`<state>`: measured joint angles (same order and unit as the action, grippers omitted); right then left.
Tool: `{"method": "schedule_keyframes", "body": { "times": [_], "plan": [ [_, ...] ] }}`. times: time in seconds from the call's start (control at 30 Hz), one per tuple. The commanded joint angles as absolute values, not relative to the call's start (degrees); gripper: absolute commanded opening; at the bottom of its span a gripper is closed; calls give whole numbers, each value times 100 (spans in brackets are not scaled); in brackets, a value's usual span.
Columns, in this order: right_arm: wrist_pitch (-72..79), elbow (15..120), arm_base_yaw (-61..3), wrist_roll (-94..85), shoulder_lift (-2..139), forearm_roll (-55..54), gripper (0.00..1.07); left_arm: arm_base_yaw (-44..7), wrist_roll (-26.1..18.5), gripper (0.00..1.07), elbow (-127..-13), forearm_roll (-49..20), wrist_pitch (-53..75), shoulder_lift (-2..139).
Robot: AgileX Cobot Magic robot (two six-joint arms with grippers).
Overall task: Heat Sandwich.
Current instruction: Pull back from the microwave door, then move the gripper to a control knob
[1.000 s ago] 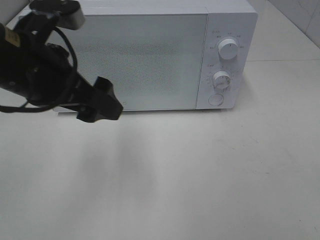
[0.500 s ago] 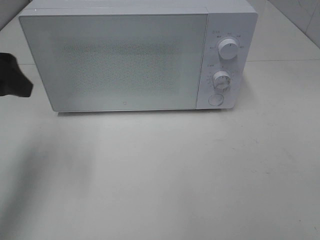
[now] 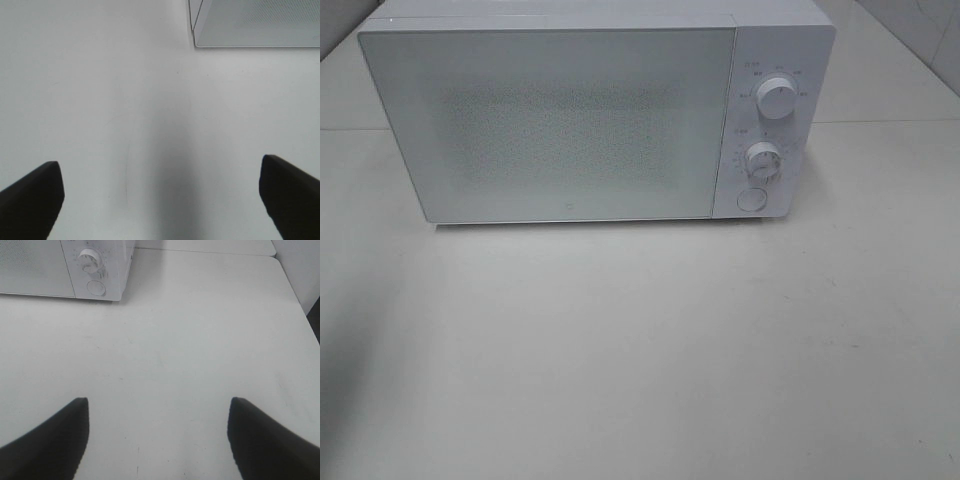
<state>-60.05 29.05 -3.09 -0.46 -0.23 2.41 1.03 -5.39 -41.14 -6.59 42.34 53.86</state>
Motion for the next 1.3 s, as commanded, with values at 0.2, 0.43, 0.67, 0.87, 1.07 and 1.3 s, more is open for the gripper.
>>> {"method": "schedule_keyframes", "body": {
  "times": [0.2, 0.43, 0.67, 0.87, 1.07, 1.3],
  "plan": [
    [-5942, 2888, -269, 0, -172, 269, 75, 120, -493, 104, -3810, -682, 5019, 4211],
    [-5942, 2888, -269, 0, -172, 269, 75, 120, -498, 104, -3329, -688, 5472, 3065],
    [-5942, 2888, -269, 0, -172, 269, 75, 120, -498, 104, -2985, -693, 5804, 2361],
    [-5942, 2888, -269, 0, -172, 269, 75, 120, -493, 104, -2830, -682, 5890, 1765],
    [-5942, 2888, -269, 0, -172, 269, 75, 120, -493, 104, -2830, -688, 5890, 1341],
    [-5942, 2888, -269, 0, -172, 269, 75, 120, -493, 104, -2830, -693, 5890, 556]
  ]
}}
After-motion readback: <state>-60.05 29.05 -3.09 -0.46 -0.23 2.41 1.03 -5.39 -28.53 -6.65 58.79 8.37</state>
